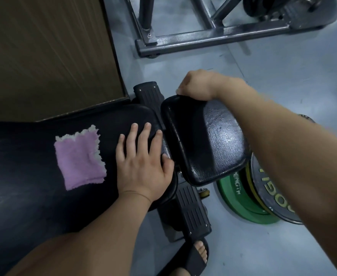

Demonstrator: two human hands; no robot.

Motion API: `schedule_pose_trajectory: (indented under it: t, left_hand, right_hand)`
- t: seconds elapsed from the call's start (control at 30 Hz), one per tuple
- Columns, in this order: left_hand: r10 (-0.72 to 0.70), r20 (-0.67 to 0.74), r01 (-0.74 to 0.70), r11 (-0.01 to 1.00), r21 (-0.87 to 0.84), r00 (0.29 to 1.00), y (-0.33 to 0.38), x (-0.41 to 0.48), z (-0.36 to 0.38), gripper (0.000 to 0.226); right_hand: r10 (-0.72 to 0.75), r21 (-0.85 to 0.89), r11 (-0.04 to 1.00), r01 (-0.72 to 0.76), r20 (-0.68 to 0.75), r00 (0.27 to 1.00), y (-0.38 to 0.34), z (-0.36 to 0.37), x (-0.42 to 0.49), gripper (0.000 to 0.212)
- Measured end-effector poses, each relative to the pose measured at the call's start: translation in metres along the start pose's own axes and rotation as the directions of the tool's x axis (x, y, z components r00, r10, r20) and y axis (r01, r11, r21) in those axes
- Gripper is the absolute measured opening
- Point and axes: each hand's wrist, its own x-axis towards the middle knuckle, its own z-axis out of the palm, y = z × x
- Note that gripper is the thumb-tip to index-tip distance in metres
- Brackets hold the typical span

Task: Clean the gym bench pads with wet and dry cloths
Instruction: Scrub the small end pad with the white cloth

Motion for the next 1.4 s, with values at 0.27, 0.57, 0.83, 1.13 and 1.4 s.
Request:
schedule_pose_trajectory:
  t: [0.27,0.57,0.83,1.13,1.4]
  left_hand:
    - [-0.008,-0.026,0.007,1.000,-0.016,1.000,0.002,-0.002,-0.001,0.058]
    - [-0.006,-0.036,0.005,1.000,-0.023,0.999,0.002,-0.003,-0.001,0.058]
    - [0.000,-0.055,-0.001,1.000,-0.026,0.998,0.002,-0.002,0.000,0.058]
    - [0.006,-0.068,-0.009,0.999,-0.042,0.998,0.001,-0.004,0.000,0.057]
    - [-0.004,-0.058,0.000,0.998,-0.066,0.998,-0.001,-0.005,0.003,0.056]
  right_hand:
    - [-0.233,0.037,0.963,0.268,-0.390,0.891,-0.007,0.066,-0.072,0.032]
    - [-0.162,-0.054,0.987,0.154,-0.429,0.889,0.014,0.075,-0.087,0.048]
    - [-0.224,0.047,0.963,0.265,-0.406,0.886,0.009,0.124,-0.154,0.056]
    - [-0.089,0.144,0.975,0.169,-0.441,0.893,-0.016,0.143,-0.184,0.044]
    - [0.163,0.081,0.987,-0.142,-0.443,0.882,0.011,0.085,-0.093,0.035]
